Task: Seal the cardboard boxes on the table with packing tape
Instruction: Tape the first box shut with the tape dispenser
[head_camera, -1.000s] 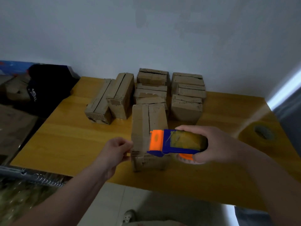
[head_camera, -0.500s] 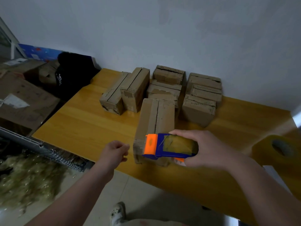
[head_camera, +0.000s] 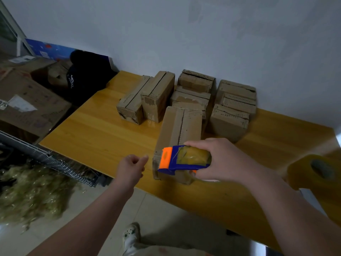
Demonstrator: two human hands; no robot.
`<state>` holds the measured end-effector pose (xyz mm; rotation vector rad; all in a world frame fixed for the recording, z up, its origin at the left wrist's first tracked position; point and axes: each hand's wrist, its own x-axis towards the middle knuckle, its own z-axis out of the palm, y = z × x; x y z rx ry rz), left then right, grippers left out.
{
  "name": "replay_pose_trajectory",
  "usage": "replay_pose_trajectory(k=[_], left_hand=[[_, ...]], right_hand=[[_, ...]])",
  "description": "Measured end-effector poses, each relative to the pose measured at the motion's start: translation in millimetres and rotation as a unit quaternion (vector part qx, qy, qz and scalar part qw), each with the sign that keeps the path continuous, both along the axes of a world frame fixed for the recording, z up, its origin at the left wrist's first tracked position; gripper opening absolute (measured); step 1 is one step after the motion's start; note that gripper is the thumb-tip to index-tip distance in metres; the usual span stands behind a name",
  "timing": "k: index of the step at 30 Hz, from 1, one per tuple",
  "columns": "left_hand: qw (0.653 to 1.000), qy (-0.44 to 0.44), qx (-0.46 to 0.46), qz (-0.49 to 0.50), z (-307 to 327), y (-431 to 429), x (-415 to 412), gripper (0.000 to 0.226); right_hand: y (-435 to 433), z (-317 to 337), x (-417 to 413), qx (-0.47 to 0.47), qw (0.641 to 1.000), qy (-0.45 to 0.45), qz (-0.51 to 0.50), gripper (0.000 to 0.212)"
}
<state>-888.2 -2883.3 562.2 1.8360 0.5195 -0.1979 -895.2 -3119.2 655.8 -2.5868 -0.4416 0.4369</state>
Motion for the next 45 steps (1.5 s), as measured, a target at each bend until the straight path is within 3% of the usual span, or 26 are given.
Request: replay_pose_trajectory(k=[8, 18, 24, 29, 31, 33, 36, 39, 45], left_hand=[[0.999, -0.001, 0.038, -0.019, -10, 1, 4, 0.030], [0.993, 0.085, -0.071, -0.044, -15, -3, 6, 0.023], [0.990, 0.116, -0.058, -0.053, -15, -6, 7, 0.026], [0.991, 0.059, 0.086, -0.084, -10, -1, 6, 0.016], [0.994, -0.017, 0.091, -0.054, -7, -1, 5, 0.003], [0.992, -0.080, 0.088, -0.040, 0, -5, 3, 0.011], [0.966, -0.141, 0.173, -0.133, 6, -5, 1, 0.031], [0.920, -0.149, 0.238, -0.274, 6, 3, 7, 0.038], [0.928, -0.086, 0.097, -0.351, 5, 5, 26, 0.032]], right_hand=[[9, 0, 2, -0.031, 0.999, -0.021, 0.005, 0.079], [9, -5, 2, -0.030, 0.999, -0.037, 0.003, 0.078], [8, -10, 3, -0.020, 0.999, -0.050, 0.008, 0.078], [8, -11, 3, -0.024, 0.998, -0.055, 0.016, 0.078], [8, -11, 3, -0.020, 0.998, -0.054, 0.017, 0.079], [8, -12, 4, -0.014, 0.998, -0.054, 0.017, 0.079], [6, -12, 4, -0.012, 0.998, -0.054, 0.018, 0.078], [4, -11, 3, -0.007, 0.998, -0.060, 0.020, 0.077], [2, -10, 2, 0.019, 0.998, -0.055, 0.024, 0.076]])
